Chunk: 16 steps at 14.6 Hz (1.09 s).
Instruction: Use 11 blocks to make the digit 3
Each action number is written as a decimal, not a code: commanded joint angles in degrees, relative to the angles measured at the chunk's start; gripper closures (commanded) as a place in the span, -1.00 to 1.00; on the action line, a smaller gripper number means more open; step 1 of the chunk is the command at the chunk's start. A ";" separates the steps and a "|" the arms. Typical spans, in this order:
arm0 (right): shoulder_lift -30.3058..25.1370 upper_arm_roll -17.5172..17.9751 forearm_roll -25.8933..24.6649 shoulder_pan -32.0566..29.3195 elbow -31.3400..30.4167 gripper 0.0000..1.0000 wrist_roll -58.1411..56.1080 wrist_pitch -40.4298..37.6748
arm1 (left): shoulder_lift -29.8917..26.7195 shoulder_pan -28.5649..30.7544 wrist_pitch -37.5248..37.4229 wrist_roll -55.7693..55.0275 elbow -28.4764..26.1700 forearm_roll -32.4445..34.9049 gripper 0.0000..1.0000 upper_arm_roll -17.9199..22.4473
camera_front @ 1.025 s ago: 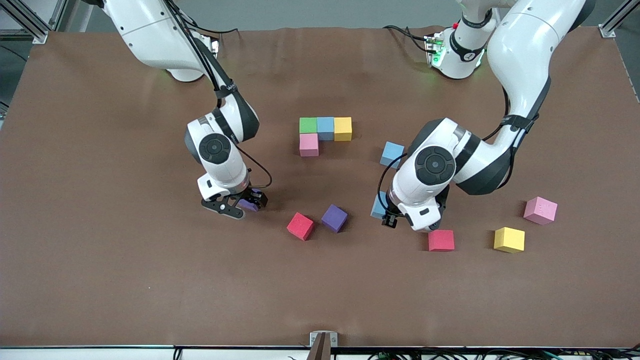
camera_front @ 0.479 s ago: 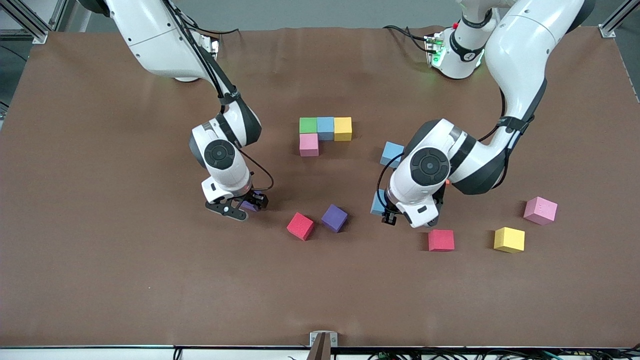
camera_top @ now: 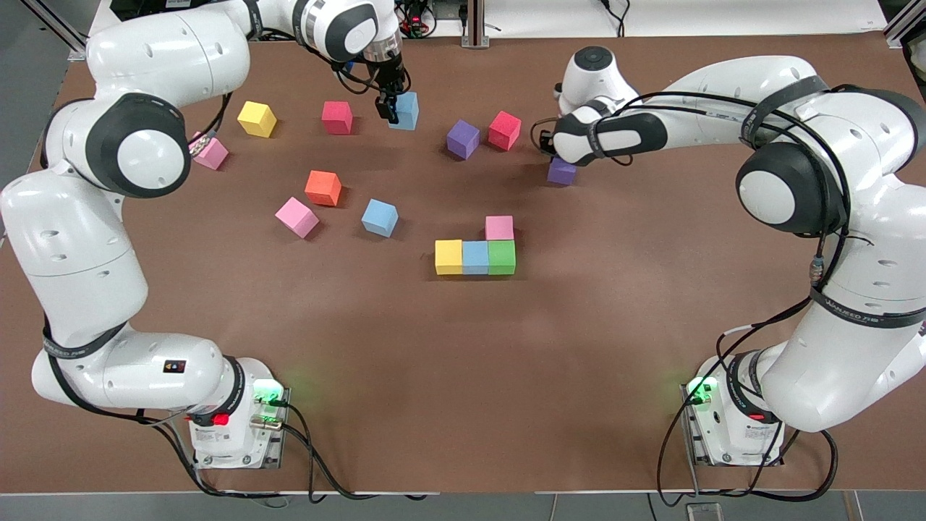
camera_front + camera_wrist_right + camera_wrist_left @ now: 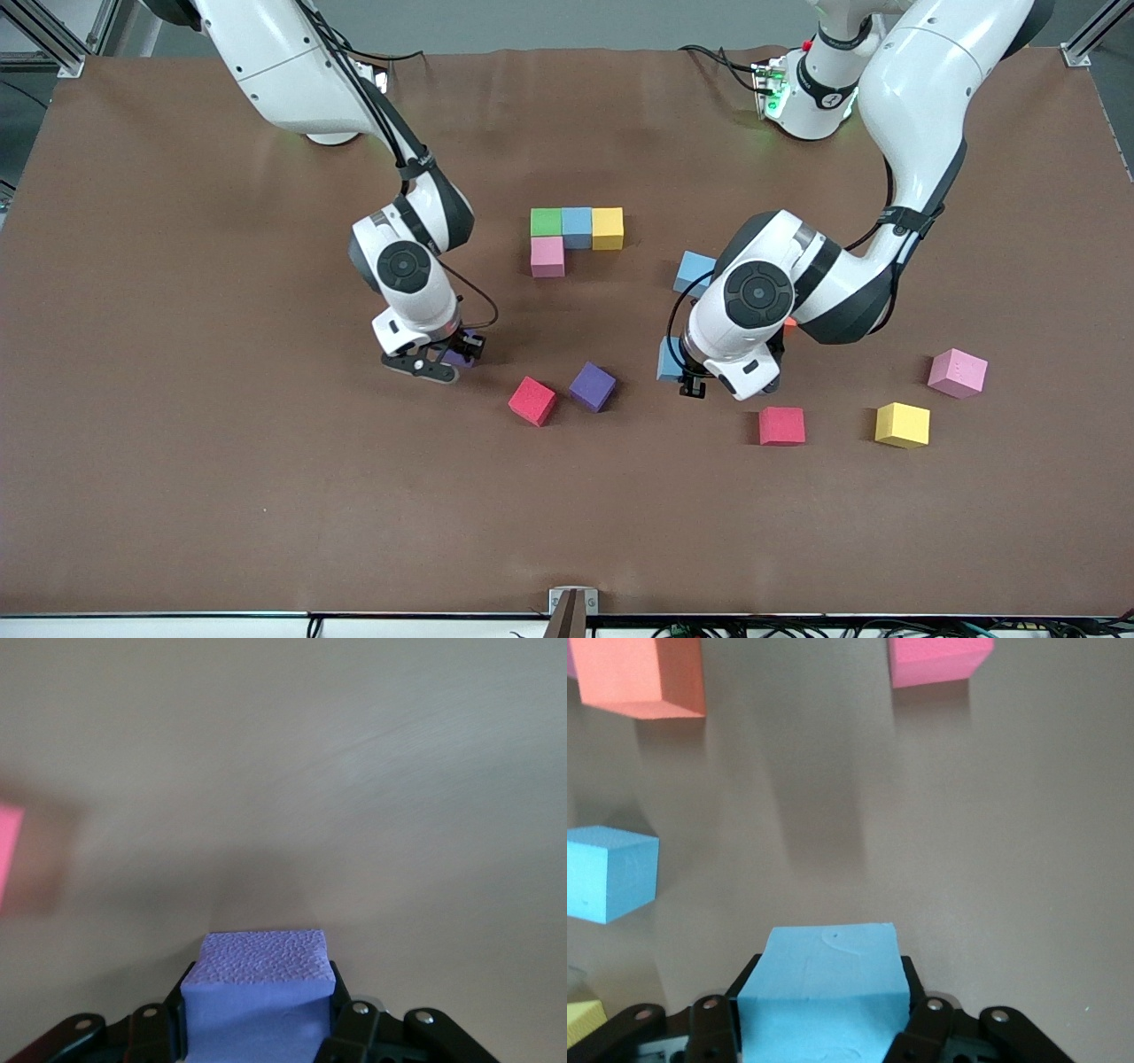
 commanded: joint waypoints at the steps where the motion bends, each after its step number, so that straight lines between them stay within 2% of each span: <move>1: -0.38 3.17 -0.84 0.20 0.76 0.96 -4.64 -0.17 | -0.57 0.96 1.59 -3.80 -0.40 -0.97 0.78 -0.01; 10: 0.32 3.80 -1.28 7.49 3.49 0.98 -4.65 -0.61 | -0.40 1.15 1.87 -3.46 -0.49 -0.89 0.78 0.07; 16: 1.37 3.36 -1.72 10.84 4.81 0.98 -0.70 -2.54 | -0.22 1.15 2.66 -3.54 -0.32 -0.53 0.78 0.16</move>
